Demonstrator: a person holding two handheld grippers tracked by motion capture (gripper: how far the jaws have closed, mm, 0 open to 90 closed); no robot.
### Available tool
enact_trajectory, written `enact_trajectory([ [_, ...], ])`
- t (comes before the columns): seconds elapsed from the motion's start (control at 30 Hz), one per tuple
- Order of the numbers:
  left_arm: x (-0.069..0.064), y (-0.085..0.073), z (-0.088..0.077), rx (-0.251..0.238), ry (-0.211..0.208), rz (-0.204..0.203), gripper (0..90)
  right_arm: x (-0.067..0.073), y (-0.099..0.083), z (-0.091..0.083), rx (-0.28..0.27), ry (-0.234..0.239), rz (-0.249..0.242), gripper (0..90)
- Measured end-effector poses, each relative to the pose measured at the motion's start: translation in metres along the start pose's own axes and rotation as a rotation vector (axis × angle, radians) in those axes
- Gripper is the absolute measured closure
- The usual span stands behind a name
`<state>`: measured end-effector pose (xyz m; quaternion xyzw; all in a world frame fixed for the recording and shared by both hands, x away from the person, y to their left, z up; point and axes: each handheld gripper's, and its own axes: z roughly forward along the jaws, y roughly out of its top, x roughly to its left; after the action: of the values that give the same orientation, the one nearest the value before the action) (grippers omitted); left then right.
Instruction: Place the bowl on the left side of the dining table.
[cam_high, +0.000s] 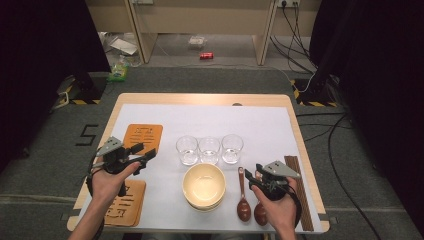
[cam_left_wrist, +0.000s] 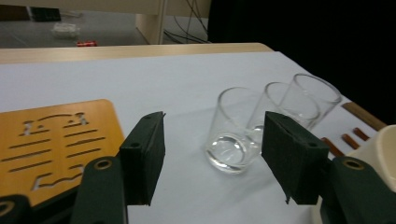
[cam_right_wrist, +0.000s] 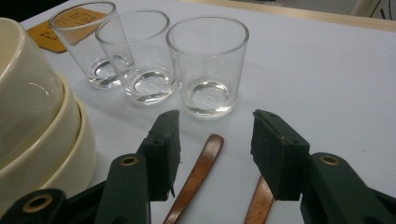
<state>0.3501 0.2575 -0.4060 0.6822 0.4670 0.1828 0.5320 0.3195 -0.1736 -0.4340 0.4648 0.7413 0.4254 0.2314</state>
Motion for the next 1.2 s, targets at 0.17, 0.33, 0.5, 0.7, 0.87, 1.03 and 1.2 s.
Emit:
enact_trajectory([
  [0.17,-0.015,0.003,0.004,0.002,-0.036,0.024,38.7,0.001,0.001,0.001,-0.001,0.0,-0.002,52.7],
  [0.33,-0.029,0.004,0.009,0.007,-0.073,0.044,38.5,0.001,0.0,0.001,0.005,-0.001,-0.002,52.8],
  [0.5,-0.038,0.004,0.014,0.016,-0.098,0.062,38.4,0.0,-0.001,0.001,0.004,-0.002,-0.002,52.8],
  [0.7,-0.052,0.002,0.021,0.041,-0.145,0.081,38.9,0.001,-0.001,0.0,0.003,-0.002,-0.001,52.9],
  [0.87,-0.061,0.003,0.026,0.054,-0.178,0.097,39.6,0.001,-0.001,0.001,0.003,-0.001,-0.003,52.9],
  [1.03,-0.071,0.004,0.034,0.073,-0.212,0.115,40.3,0.002,-0.001,0.001,0.005,0.002,-0.005,52.9],
  [1.2,-0.081,-0.001,0.043,0.113,-0.239,0.138,43.2,0.002,-0.001,0.001,0.005,0.002,-0.005,52.9],
])
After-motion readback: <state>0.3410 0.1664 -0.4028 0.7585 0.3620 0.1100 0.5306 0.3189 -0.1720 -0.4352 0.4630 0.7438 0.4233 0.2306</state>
